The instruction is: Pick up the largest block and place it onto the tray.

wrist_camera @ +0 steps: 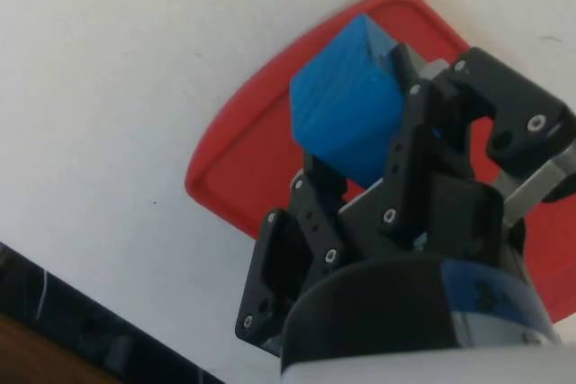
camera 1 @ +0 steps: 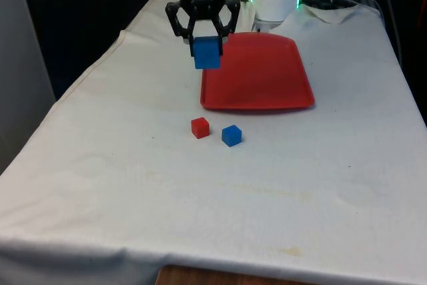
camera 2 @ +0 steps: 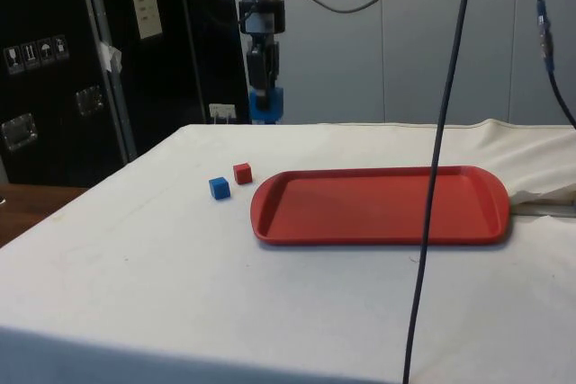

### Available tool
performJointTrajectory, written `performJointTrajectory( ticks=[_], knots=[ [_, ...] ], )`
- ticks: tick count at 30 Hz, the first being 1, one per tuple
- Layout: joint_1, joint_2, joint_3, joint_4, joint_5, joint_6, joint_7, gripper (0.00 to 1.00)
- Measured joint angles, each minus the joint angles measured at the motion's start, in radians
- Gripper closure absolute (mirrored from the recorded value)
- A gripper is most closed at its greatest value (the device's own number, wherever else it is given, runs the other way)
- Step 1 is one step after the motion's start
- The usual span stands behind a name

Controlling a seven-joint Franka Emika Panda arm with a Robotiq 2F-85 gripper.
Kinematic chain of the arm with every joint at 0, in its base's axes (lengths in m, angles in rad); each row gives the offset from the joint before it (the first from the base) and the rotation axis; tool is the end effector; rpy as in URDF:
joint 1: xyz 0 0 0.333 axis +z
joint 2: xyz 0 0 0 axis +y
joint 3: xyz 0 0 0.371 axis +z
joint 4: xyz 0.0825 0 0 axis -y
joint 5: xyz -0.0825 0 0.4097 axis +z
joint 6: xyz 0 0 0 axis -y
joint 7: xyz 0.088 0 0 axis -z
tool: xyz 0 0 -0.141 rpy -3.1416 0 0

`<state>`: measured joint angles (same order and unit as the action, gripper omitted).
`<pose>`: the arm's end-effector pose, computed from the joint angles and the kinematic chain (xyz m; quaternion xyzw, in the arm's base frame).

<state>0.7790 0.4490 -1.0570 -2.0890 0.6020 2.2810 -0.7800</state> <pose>0.5981 -0.1206 0.3083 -0.9965 -0.0745 -0.0326 0.0194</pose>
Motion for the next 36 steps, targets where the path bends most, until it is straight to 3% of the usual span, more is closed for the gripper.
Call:
performJointTrajectory(
  ticks=[20, 29, 36],
  knots=[
    [-0.001, -0.037, 0.033, -0.049, -0.032, 0.046, -0.001, 1.0],
    [-0.001, -0.044, 0.054, -0.066, -0.082, 0.058, 0.004, 1.0],
    [-0.001, -0.046, 0.091, -0.099, -0.098, 0.091, 0.008, 1.0]
  ],
)
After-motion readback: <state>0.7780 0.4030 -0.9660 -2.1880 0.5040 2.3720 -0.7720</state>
